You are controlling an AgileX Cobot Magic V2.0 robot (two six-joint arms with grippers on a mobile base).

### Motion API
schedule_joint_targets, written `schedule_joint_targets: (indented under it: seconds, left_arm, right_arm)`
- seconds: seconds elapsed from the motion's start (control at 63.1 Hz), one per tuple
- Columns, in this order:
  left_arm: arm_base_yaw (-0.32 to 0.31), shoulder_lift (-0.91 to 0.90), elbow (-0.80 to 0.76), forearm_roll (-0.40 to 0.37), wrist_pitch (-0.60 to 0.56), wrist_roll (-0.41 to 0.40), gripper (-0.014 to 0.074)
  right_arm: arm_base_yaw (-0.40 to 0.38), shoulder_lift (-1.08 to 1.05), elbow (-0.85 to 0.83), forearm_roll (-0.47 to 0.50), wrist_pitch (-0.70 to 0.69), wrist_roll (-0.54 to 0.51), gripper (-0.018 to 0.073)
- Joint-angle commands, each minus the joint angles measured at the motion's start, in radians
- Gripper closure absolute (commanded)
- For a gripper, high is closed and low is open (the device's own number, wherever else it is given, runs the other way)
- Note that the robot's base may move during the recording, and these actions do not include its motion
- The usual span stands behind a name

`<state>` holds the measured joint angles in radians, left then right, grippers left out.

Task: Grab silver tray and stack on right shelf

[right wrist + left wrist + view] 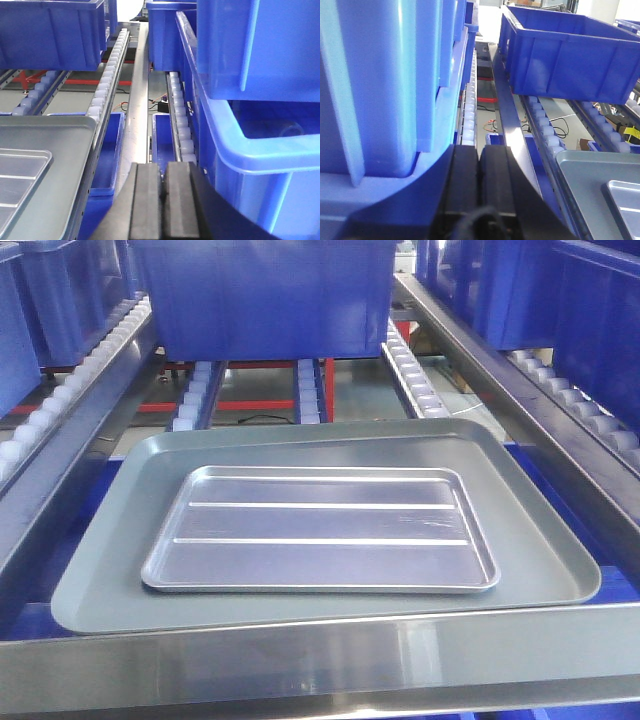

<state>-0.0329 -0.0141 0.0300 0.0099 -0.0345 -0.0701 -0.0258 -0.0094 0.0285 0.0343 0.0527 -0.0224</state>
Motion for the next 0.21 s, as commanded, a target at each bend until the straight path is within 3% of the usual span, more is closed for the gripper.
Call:
schedule_joint_targets:
  seconds: [0.0,0.19]
  left_arm:
    - [-0.006,-0.013,0.019,-0.003,-0.082,0.003,0.0688]
    - [-0.006,-0.013,0.019,-0.003,-0.082,0.003,0.0688]
  right_arm:
    - [-0.006,-0.022,-0.019,0.001,-0.094,-0.004,0.0503]
    - [-0.006,-0.022,-0.019,0.001,-0.094,-0.004,0.0503]
